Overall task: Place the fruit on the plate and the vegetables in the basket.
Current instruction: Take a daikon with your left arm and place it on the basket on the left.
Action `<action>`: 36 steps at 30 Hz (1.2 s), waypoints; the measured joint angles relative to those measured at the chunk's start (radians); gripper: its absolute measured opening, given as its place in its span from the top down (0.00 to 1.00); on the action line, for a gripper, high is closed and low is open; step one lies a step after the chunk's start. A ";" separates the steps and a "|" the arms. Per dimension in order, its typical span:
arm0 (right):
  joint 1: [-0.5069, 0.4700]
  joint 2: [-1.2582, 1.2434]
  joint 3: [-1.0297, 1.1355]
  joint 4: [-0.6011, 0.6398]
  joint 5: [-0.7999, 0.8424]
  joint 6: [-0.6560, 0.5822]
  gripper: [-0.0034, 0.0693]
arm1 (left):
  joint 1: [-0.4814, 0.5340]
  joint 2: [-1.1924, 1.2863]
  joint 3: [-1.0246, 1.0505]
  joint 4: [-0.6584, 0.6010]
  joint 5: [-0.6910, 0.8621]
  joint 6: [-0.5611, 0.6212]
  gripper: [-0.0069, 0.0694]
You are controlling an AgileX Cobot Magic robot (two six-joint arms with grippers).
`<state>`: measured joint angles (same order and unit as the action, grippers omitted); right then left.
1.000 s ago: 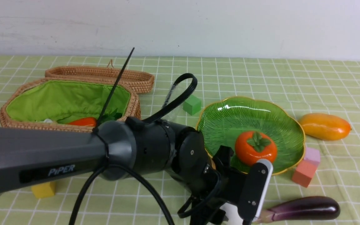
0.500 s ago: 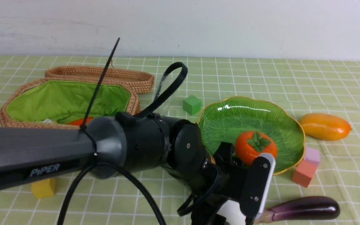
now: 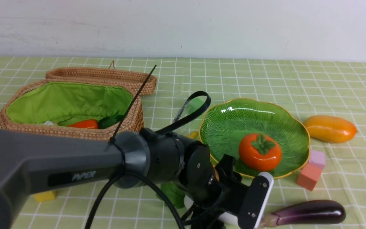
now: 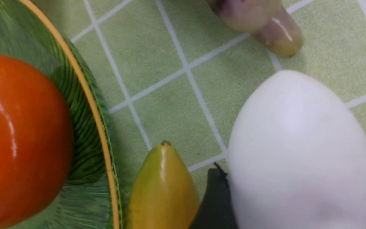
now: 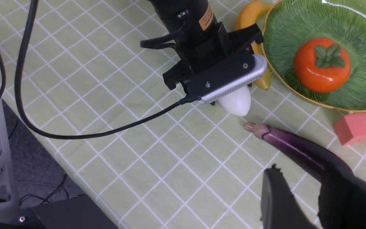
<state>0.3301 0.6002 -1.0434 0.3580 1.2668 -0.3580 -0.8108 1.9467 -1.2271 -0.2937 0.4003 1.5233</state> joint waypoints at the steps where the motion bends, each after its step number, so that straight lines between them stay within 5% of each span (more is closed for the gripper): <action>1: 0.000 0.000 0.000 0.001 0.000 0.000 0.66 | 0.000 0.000 0.000 0.000 0.006 -0.003 0.20; 5: 0.000 0.000 0.000 0.001 0.000 0.000 0.66 | 0.000 -0.004 0.000 0.003 0.029 -0.039 0.26; 36: 0.000 0.000 0.000 -0.052 0.000 0.000 0.64 | -0.001 -0.110 0.008 0.000 0.091 -0.436 0.26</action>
<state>0.3301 0.6002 -1.0434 0.3065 1.2668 -0.3580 -0.8118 1.8362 -1.2189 -0.2933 0.4914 1.0869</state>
